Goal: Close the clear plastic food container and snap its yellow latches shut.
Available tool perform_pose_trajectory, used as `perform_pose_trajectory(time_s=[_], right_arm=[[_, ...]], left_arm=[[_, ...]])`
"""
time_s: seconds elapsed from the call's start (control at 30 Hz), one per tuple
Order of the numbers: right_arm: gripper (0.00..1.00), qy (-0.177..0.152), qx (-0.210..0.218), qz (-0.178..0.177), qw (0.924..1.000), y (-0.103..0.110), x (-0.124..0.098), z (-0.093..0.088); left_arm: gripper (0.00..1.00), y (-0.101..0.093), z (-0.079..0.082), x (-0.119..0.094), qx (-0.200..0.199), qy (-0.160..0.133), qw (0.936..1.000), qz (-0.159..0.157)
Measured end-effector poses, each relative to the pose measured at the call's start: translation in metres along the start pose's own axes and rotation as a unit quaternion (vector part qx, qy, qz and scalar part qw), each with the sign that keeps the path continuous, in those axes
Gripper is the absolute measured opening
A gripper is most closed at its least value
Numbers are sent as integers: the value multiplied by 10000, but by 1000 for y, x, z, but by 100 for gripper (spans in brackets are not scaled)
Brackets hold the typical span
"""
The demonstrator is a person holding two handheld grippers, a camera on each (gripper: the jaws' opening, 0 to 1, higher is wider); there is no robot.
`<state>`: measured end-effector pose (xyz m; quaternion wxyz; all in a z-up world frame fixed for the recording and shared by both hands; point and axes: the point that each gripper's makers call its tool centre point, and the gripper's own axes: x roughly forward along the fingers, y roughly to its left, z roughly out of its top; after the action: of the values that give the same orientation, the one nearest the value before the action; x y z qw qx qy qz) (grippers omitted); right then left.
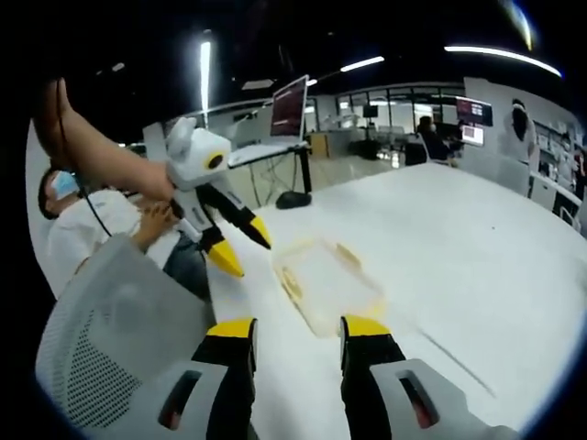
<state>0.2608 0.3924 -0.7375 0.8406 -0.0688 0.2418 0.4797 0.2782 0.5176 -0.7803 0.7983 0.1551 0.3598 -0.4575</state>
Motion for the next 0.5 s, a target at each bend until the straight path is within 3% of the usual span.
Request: perform_pose_trajectory(time_s=[0.17, 0.5], right_arm=[[35, 42, -43, 13, 10000, -1, 7, 1], [36, 158, -97, 51, 9998, 2, 19, -2]], left_arm=[[38, 7, -8, 0, 43, 128, 9999, -34], [38, 12, -10, 2, 96, 221, 9996, -131]])
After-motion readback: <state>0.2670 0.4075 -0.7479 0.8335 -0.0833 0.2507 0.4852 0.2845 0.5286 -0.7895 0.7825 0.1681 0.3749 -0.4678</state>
